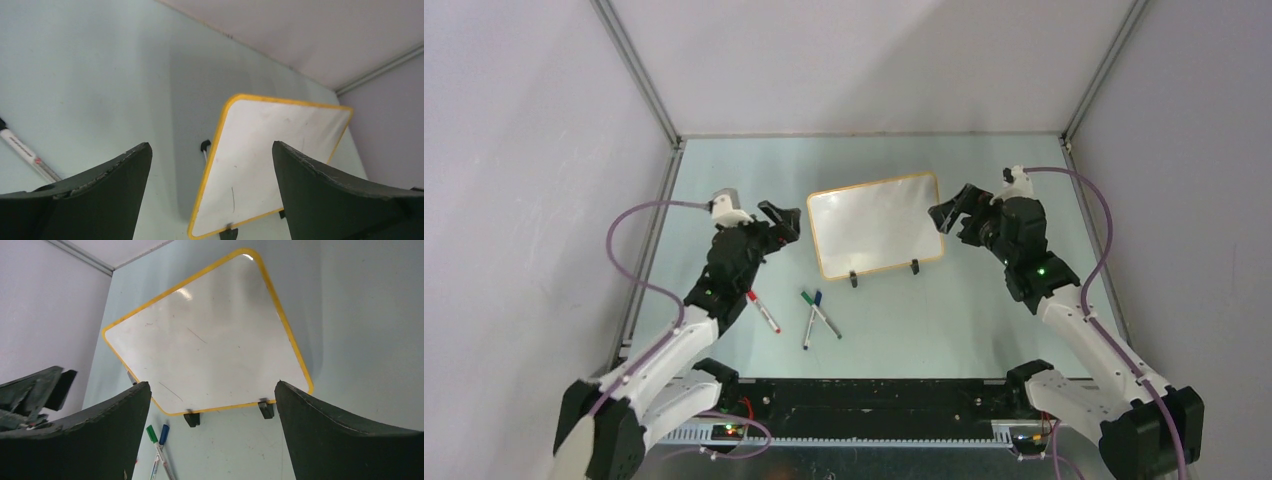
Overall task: Write a sentence on the whiteboard
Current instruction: Move the whiteboard to the center of the board.
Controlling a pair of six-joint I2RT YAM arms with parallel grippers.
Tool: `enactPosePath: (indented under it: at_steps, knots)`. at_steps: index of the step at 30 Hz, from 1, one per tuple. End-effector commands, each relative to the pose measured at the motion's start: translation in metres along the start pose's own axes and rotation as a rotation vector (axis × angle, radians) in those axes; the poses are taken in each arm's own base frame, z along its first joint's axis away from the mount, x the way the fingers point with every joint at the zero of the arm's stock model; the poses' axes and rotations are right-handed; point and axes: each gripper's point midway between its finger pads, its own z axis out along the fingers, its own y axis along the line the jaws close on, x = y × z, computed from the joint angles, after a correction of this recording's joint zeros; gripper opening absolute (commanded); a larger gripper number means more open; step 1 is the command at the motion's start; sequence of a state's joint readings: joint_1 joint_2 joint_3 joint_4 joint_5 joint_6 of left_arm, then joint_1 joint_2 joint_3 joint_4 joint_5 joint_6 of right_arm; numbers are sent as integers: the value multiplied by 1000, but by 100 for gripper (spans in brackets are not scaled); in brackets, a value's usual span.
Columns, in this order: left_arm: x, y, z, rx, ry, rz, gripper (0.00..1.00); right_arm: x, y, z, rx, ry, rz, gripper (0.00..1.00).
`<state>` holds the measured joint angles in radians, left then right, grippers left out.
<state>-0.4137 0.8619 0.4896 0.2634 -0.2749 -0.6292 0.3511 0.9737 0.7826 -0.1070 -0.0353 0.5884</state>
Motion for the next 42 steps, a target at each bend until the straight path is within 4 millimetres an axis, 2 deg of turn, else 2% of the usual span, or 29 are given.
enactPosePath:
  at_steps: [1, 4, 8, 9, 11, 16, 18, 19, 25, 28, 37, 42]
  knots:
    - [11, -31, 22, 104, 83, -18, 96, -9, 3, 5, -4, -37, -38, 98]
    - [28, -33, 33, 111, 153, -16, 94, -6, -12, 13, 65, -37, -47, 98]
    - [45, -28, 42, 88, 190, -38, 91, 12, -28, 33, 89, 24, -75, 99]
    - [50, -27, 44, 91, 203, -43, 90, 18, -24, 35, 50, 57, -72, 99]
    - [58, -28, 49, 96, 230, -46, 89, 24, -27, 41, 36, 88, -59, 99]
    - [74, -29, 57, 105, 281, -58, 81, 32, -46, 51, 98, 109, -78, 96]
    - [75, -31, 60, 115, 286, -60, 78, 36, -54, 55, 121, 121, -78, 95]
    - [79, -35, 60, 132, 304, -61, 77, 32, -52, 58, 110, 105, -77, 94]
    - [84, -35, 65, 135, 320, -62, 69, 45, -61, 77, 97, 146, -50, 89]
    - [90, -38, 68, 149, 339, -62, 60, 50, -63, 83, 86, 158, -40, 88]
    - [101, -45, 78, 169, 370, -50, 55, 59, -68, 98, 54, 180, -26, 71]
    - [103, -48, 82, 172, 366, -31, 54, 60, -81, 103, 86, 176, -14, 72]
